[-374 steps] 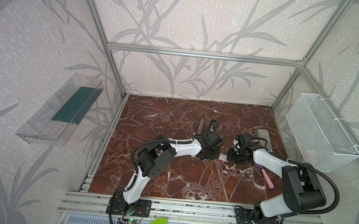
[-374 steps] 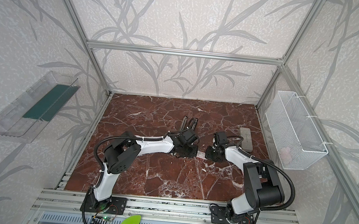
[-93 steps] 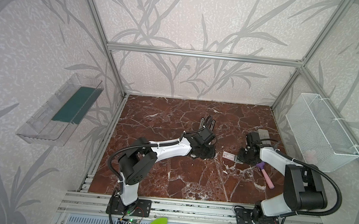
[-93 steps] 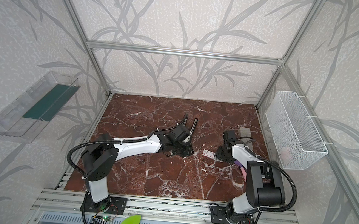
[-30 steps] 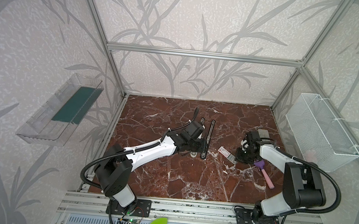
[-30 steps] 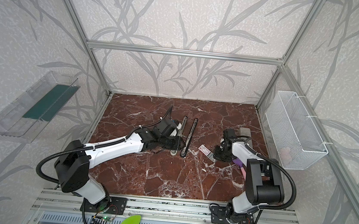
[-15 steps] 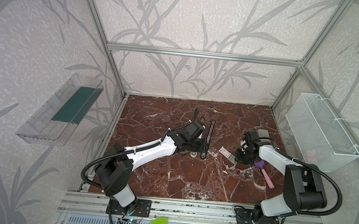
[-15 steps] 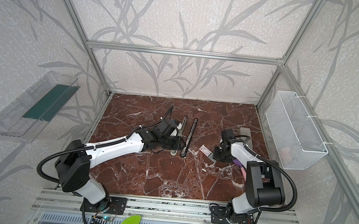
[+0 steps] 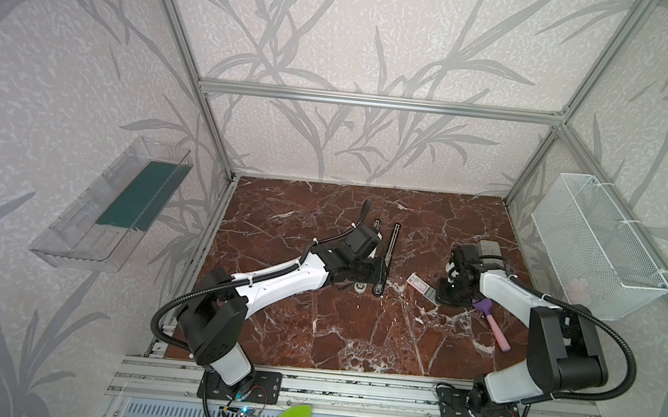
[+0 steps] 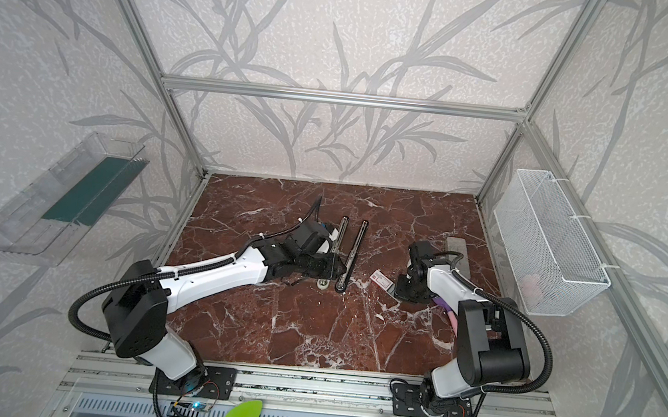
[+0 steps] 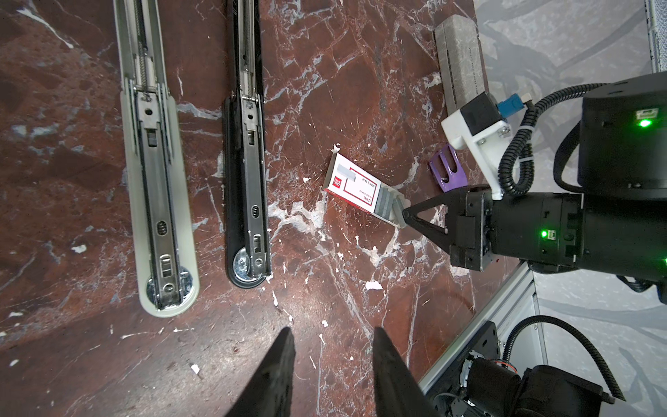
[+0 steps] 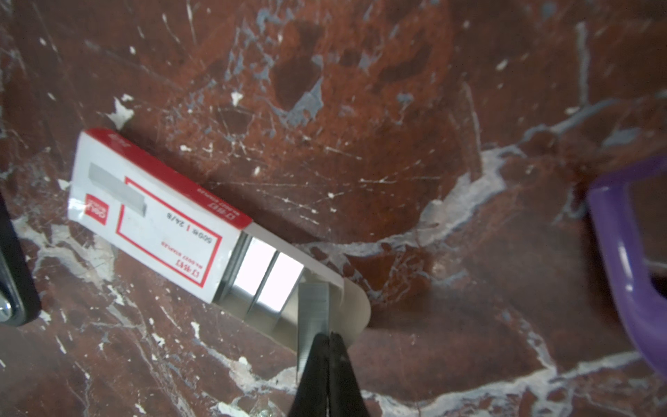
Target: Load the staples into the stapler
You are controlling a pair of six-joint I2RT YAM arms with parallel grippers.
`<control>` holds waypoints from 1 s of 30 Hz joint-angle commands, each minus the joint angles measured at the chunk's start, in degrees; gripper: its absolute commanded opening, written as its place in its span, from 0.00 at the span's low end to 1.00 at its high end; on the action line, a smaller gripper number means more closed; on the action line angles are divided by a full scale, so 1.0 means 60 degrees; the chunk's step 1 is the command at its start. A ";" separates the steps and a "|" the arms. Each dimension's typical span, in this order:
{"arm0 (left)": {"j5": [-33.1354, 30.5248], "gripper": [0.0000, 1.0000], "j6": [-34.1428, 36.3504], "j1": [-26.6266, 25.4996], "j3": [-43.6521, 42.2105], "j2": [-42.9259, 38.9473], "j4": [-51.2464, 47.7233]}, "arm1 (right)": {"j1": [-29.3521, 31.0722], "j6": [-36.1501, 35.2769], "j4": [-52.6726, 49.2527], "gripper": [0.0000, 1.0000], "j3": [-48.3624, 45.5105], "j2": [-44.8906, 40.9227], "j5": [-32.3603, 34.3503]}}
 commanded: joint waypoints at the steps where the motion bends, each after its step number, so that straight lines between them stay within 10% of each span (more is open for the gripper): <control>1: -0.0007 0.38 -0.0063 -0.0019 -0.0037 0.0029 0.0104 | 0.0038 0.0002 -0.0346 0.00 0.0063 0.0022 0.0125; 17: 0.0117 0.39 0.0031 0.0125 -0.0109 -0.0344 0.0275 | 0.0021 -0.0160 -0.1375 0.00 0.0370 -0.2239 -0.0673; 23: 0.0985 0.67 -0.0043 0.0661 -0.0735 -0.1079 0.1277 | 0.0038 -0.0075 -0.0694 0.00 0.0194 -0.3363 -0.2281; 30: 0.2759 0.61 -0.0471 0.1821 -0.2210 -0.2507 0.3167 | 0.0533 0.0606 0.1039 0.00 0.0028 -0.4293 -0.4656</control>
